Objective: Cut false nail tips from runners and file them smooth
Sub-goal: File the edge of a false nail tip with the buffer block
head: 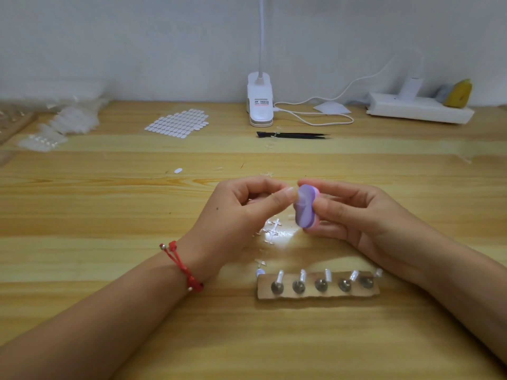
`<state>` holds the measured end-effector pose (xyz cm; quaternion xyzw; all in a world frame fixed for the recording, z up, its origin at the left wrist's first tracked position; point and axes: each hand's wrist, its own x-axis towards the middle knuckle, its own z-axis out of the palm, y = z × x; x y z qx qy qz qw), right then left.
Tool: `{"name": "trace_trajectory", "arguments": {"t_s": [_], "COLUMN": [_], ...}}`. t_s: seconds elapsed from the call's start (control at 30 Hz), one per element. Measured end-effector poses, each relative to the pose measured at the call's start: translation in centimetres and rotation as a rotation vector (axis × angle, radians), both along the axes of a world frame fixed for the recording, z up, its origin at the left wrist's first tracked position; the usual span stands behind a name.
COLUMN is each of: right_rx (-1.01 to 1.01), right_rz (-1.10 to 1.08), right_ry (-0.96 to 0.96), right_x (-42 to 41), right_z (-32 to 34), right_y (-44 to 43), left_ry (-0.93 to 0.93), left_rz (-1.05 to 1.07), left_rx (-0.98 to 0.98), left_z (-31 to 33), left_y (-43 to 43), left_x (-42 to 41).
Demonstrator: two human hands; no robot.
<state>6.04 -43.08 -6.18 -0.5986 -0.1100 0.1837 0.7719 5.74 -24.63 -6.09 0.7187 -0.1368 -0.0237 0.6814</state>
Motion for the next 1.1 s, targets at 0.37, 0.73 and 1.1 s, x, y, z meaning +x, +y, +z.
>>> {"name": "trace_trajectory", "arguments": {"t_s": [0.37, 0.73, 1.1], "right_rx": [-0.045, -0.043, -0.023], "right_rz": [0.072, 0.154, 0.038], "right_ry": [0.04, 0.05, 0.026], "right_x": [0.49, 0.84, 0.71], "right_z": [-0.05, -0.16, -0.44], "right_y": [-0.6, -0.9, -0.7], "left_ry": [-0.014, -0.02, -0.061], "left_rz": [-0.063, 0.002, 0.052], "left_rx": [0.032, 0.01, 0.014], "left_z": [0.01, 0.0, 0.13], "left_y": [-0.03, -0.08, -0.44], "left_x": [-0.05, -0.07, -0.37]}}
